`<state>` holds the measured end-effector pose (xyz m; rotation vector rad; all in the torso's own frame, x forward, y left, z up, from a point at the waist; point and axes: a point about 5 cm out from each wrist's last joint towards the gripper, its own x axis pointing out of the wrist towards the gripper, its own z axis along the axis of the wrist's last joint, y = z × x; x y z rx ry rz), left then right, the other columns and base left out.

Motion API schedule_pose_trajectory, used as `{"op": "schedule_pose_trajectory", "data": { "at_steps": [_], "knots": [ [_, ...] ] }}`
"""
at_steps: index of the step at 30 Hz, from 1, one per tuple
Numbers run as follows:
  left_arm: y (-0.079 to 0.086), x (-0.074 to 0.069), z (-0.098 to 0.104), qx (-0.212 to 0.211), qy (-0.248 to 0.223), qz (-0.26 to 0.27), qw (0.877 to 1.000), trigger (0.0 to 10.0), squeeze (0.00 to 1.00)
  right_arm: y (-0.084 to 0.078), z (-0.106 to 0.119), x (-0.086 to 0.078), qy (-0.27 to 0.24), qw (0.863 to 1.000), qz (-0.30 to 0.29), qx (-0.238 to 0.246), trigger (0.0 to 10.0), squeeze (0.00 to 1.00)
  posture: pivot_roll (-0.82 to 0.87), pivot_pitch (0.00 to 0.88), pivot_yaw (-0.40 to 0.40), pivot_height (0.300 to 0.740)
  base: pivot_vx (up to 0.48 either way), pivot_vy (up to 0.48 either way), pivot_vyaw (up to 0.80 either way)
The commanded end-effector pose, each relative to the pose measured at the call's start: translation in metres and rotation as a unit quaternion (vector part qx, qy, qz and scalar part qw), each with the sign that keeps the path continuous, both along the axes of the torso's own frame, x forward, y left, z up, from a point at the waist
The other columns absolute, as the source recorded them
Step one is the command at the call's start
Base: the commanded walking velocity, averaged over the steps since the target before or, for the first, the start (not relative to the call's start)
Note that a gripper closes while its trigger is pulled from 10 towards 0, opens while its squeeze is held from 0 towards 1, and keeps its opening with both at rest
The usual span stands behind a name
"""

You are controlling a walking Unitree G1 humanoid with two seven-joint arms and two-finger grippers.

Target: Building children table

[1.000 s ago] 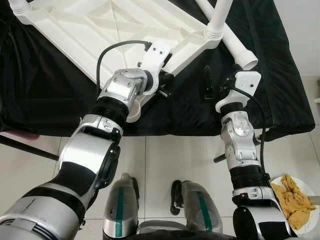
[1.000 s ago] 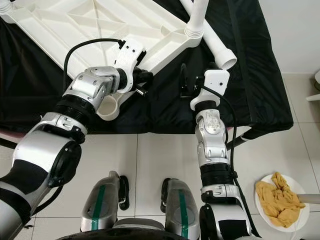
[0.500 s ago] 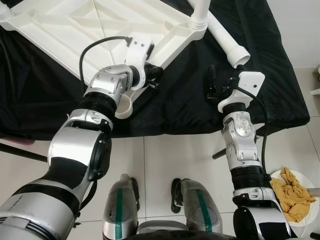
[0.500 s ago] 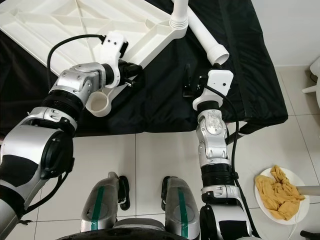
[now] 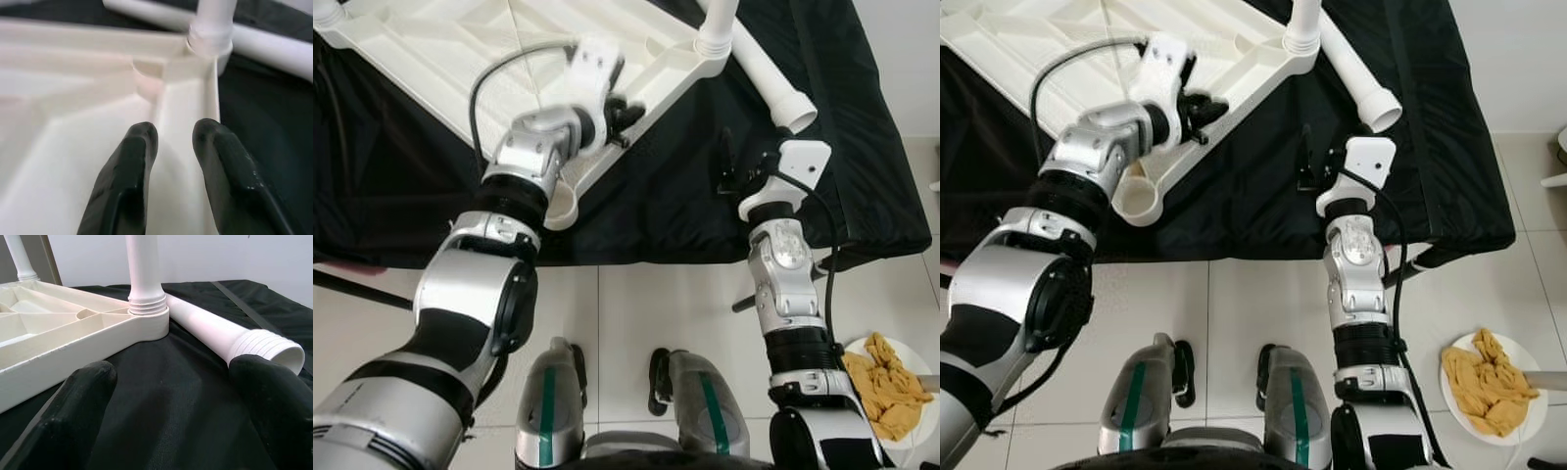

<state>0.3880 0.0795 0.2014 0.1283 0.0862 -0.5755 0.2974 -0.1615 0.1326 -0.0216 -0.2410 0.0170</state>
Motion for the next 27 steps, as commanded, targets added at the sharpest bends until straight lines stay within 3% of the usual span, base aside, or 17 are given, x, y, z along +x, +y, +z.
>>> {"op": "schedule_pose_trajectory", "data": {
  "at_steps": [1,5,10,15,17,19,21,22,27],
  "knots": [
    [0.007,-0.006,-0.001,0.013,-0.013,-0.04,0.999,10.0,0.0,0.003,-0.003,-0.002,0.008,1.0,0.006,0.003,10.0,0.0,-0.02,0.083,0.043,0.74,0.0,0.0,0.0],
    [0.02,-0.009,0.003,0.03,-0.029,-0.05,0.998,10.0,0.0,0.003,-0.003,-0.001,0.009,1.0,0.008,0.003,10.0,0.0,-0.01,0.083,0.04,0.74,0.0,0.0,0.0],
    [0.076,0.0,0.003,0.12,-0.028,0.044,0.991,10.0,0.0,0.005,-0.002,-0.002,0.008,1.0,0.015,0.004,10.0,0.0,-0.01,0.087,0.033,0.74,0.0,0.0,0.0],
    [0.098,0.001,0.007,0.154,-0.034,0.089,0.983,10.0,0.0,0.006,-0.002,-0.001,0.009,1.0,0.019,0.004,10.0,0.0,0.0,0.088,0.03,0.74,0.0,0.0,0.0],
    [0.111,0.0,0.006,0.191,-0.029,0.114,0.974,10.0,0.0,0.007,-0.002,-0.001,0.011,1.0,0.021,0.003,10.0,0.0,0.0,0.088,0.025,0.74,0.0,0.0,0.0],
    [0.115,-0.001,0.005,0.206,-0.026,0.124,0.97,10.0,0.0,0.007,-0.002,-0.001,0.011,1.0,0.021,0.003,10.0,0.0,0.0,0.088,0.024,0.74,0.0,0.0,0.0],
    [0.126,-0.002,0.002,0.268,-0.036,0.137,0.953,10.0,0.0,0.007,-0.002,-0.001,0.012,1.0,0.023,0.001,10.0,0.0,0.0,0.087,0.019,0.74,0.0,0.0,0.0],
    [0.126,-0.002,0.002,0.268,-0.036,0.137,0.953,10.0,0.0,0.007,-0.002,-0.001,0.012,1.0,0.023,0.001,10.0,0.0,0.0,0.087,0.019,0.74,0.0,0.0,0.0],
    [0.129,-0.008,-0.015,0.34,-0.018,0.103,0.935,10.0,0.0,0.007,-0.001,0.0,0.012,1.0,0.026,-0.002,10.0,0.0,0.0,0.086,0.013,0.74,0.0,0.0,0.0]
  ]
}}
